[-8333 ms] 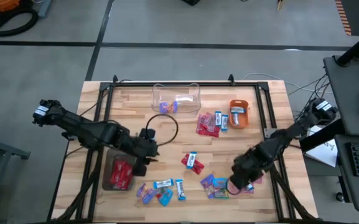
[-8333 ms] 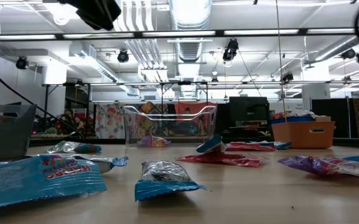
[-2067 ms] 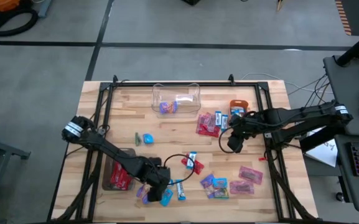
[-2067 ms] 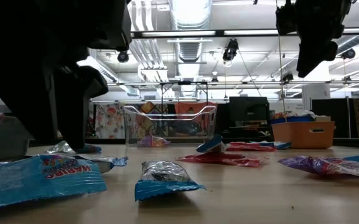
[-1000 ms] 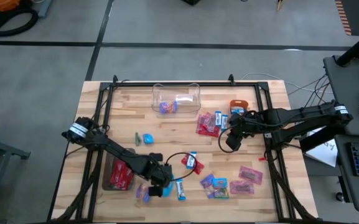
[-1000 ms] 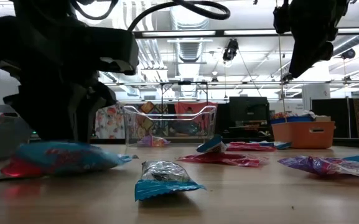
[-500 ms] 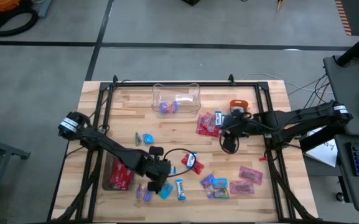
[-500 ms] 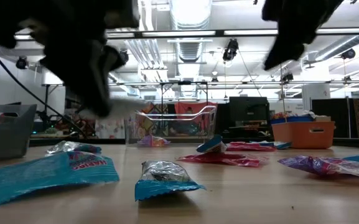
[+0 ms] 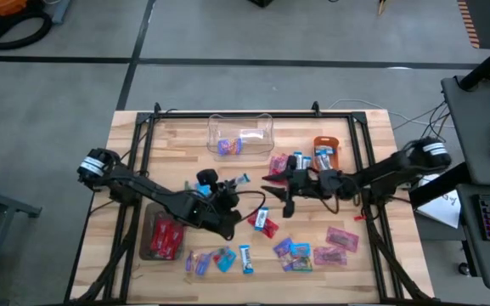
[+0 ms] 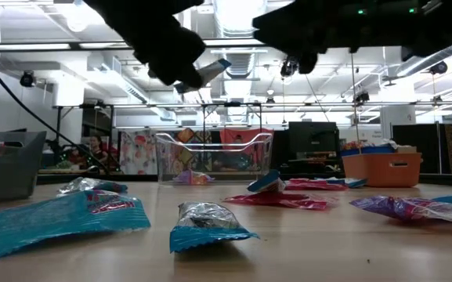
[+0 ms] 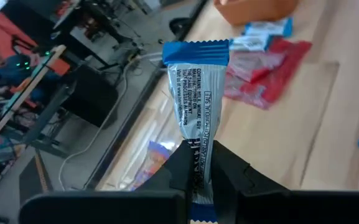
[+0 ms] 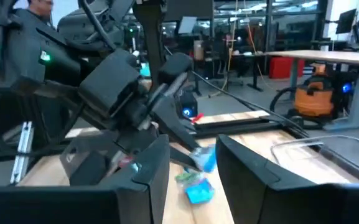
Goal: Sort candy
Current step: Put the white chocolate into the orange bin
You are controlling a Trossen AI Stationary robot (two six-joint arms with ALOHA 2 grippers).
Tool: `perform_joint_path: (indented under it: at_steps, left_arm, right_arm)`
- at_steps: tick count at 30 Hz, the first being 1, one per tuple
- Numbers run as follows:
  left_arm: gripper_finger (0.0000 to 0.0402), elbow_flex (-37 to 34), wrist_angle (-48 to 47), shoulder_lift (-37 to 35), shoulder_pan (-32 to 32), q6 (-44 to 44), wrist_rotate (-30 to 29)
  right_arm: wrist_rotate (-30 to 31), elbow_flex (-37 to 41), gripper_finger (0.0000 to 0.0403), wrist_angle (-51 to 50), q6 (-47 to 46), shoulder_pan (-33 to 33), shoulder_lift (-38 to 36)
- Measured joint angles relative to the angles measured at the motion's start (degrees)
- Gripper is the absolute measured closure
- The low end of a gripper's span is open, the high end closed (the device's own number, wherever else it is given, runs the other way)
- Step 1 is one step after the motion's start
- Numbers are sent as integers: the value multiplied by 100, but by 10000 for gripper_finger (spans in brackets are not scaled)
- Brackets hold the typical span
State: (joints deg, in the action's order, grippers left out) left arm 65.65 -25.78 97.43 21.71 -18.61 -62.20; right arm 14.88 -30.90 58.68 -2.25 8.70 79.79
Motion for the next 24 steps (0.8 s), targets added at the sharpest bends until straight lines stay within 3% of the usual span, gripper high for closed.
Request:
perform_joint_path:
  at_steps: [4, 8, 19, 24]
  left_arm:
    - [386, 2, 639, 0, -88, 49, -30]
    - [386, 2, 811, 0, -98, 68, -47]
    - [386, -13, 886, 0, -83, -227, -107]
    - [386, -15, 959, 0, -83, -415, -170]
  right_arm:
    - [87, -456, 280, 41, -105, -23, 648]
    - [565, -851, 280, 22, 94, -23, 1016]
    - [1547, -1029, 280, -135, 226, -67, 1025]
    - [1375, -1096, 280, -333, -22, -165, 1012]
